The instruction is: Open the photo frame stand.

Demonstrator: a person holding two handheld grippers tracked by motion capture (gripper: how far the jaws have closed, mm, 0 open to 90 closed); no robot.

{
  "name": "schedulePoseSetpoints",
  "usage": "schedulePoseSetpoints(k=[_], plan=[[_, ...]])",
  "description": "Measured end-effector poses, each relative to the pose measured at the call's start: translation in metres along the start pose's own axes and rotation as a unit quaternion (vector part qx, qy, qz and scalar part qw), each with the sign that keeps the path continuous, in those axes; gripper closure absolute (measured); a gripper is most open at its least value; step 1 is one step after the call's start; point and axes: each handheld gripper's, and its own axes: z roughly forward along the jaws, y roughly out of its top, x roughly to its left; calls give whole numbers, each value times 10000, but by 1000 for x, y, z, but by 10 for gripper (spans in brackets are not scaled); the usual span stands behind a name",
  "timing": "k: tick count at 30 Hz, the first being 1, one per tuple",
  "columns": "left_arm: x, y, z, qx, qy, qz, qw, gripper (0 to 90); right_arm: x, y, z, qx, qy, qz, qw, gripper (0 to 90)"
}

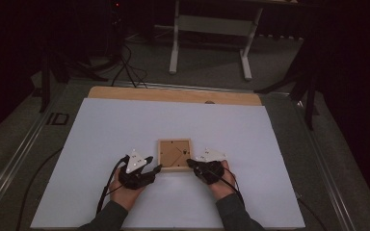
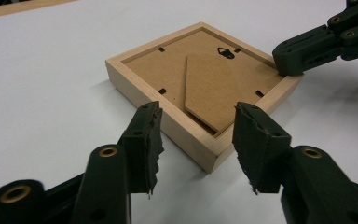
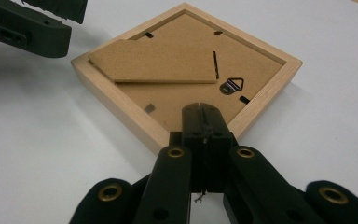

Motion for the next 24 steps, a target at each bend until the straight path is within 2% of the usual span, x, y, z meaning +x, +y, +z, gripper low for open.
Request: schedulePoseSetpoints(k=[5, 11, 16, 24], plan=[[-5, 3, 4, 58, -57, 13, 10000, 474, -1, 0, 1, -6, 38, 17, 10000, 896], [-11, 9, 10, 99, -42, 155, 9998, 463, -1, 0, 3, -24, 30, 41, 10000, 897], [-13, 16, 15, 184, -75, 138, 9997, 473, -1, -1, 3, -48, 42, 89, 9999, 897], [-13, 21, 28, 315, 11, 86, 9995, 479, -1, -1, 4, -64, 71, 119, 9999, 897]])
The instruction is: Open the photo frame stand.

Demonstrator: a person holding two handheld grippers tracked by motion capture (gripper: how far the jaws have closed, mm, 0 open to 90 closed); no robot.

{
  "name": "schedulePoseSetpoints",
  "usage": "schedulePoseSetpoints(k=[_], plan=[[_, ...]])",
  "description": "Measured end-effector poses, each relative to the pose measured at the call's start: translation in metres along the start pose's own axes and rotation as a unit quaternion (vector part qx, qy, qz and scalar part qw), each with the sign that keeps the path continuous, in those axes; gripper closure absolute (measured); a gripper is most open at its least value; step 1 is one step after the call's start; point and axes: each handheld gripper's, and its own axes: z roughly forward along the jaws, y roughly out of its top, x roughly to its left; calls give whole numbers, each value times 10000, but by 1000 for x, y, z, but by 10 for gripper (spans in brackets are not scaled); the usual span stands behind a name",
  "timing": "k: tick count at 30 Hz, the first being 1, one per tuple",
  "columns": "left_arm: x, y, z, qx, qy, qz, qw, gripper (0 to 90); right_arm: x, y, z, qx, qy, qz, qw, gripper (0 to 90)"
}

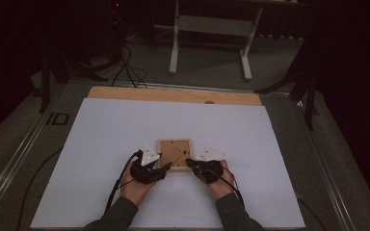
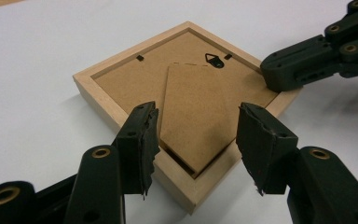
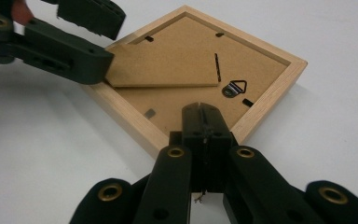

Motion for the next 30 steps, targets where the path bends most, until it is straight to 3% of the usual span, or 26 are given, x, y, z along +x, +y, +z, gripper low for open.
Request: schedulePoseSetpoints(k=[6, 21, 30], plan=[[-1, 4, 6, 98, -44, 7, 9999, 477, 0, 0, 0, -13, -18, 11, 10000, 897], [-3, 8, 15, 279, 68, 45, 9996, 508, 1, -1, 0, -24, -27, 26, 10000, 897], [-5, 18, 8, 128, 109, 14, 9999, 509, 0, -1, 0, -37, -21, 31, 10000, 897]])
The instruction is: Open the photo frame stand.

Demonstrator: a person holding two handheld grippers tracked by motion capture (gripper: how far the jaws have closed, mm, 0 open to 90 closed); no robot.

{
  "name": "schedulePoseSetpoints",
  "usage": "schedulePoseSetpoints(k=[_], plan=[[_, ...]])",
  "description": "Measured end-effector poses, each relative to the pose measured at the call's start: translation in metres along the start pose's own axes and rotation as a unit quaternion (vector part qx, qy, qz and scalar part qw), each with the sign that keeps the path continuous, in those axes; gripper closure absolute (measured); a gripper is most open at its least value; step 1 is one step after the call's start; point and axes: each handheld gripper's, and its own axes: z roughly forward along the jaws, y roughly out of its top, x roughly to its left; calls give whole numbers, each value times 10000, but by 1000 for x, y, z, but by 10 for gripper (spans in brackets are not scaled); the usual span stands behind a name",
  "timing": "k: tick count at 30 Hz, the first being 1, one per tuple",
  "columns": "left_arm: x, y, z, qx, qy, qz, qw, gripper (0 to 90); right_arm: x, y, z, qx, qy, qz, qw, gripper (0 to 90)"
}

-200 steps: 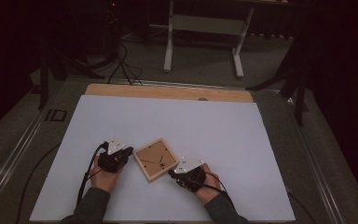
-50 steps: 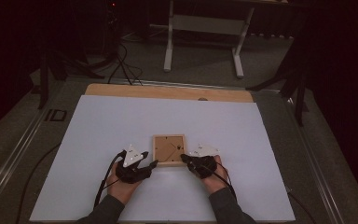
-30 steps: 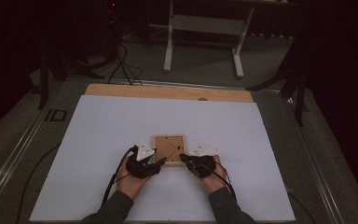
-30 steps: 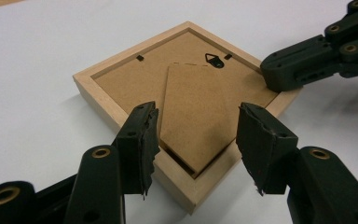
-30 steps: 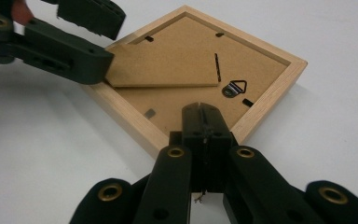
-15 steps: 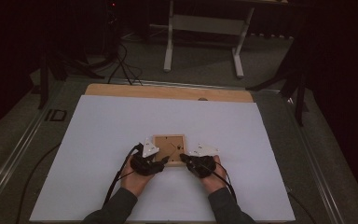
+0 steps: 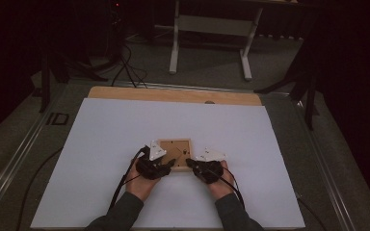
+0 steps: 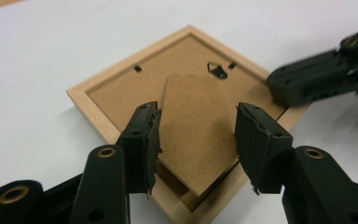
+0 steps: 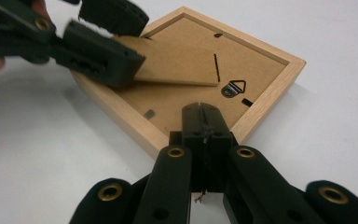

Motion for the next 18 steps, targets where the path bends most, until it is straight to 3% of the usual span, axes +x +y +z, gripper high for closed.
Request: schedulePoseSetpoints(k=[2, 3, 4, 5, 6, 9, 14, 18], plan=[[0, 3, -2, -105, -26, -74, 9999, 510, 0, 0, 0, 1, -1, -1, 10000, 897], [0, 4, -3, -179, 186, -73, 9996, 526, 0, 0, 0, 1, -2, 1, 10000, 897], [4, 5, -5, -261, 148, -176, 9994, 751, 0, 0, 0, 8, -3, -5, 10000, 896], [9, 6, -6, -383, -189, -431, 9982, 749, 0, 0, 0, 10, 9, 1, 10000, 896], [10, 7, -6, -384, -122, -428, 9983, 743, 0, 0, 0, 4, 6, 15, 10000, 896], [1, 8, -3, -282, -95, -53, 9995, 663, 0, 0, 0, 9, 2, 4, 10000, 896], [-4, 9, -4, -381, -93, -101, 9992, 584, 0, 0, 0, 5, 2, 13, 10000, 896], [-1, 10, -15, -508, -100, -103, 9986, 560, 0, 0, 0, 4, 4, 8, 10000, 896]])
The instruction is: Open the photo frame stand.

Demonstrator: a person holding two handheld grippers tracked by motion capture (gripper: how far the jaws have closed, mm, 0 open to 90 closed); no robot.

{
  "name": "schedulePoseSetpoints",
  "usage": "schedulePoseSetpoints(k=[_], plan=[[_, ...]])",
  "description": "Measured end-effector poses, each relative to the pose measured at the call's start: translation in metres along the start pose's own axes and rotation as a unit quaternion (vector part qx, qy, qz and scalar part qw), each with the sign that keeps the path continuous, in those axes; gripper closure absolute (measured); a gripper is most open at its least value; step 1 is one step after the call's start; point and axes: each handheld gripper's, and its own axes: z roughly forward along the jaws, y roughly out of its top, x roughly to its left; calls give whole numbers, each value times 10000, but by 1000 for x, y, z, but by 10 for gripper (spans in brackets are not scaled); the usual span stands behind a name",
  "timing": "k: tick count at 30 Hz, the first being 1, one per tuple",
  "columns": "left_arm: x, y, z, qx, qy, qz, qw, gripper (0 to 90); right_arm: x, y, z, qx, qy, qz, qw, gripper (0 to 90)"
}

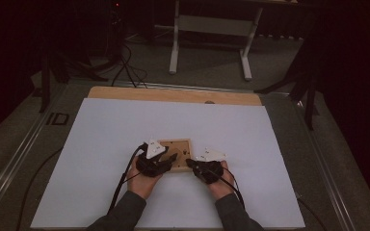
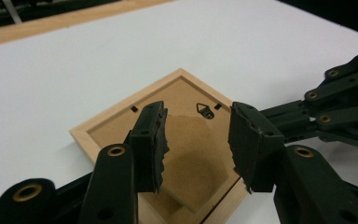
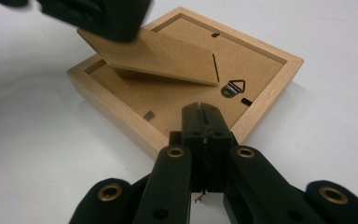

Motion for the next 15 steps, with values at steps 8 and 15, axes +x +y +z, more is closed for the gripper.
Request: schedulePoseSetpoints(k=[8, 15], plan=[[3, -6, -20, 78, -108, 222, 9997, 689, 0, 0, 0, 4, -3, -5, 10000, 896], [5, -19, -24, 275, -105, 165, 9994, 895, 0, 0, 0, -1, -2, -18, 10000, 896]])
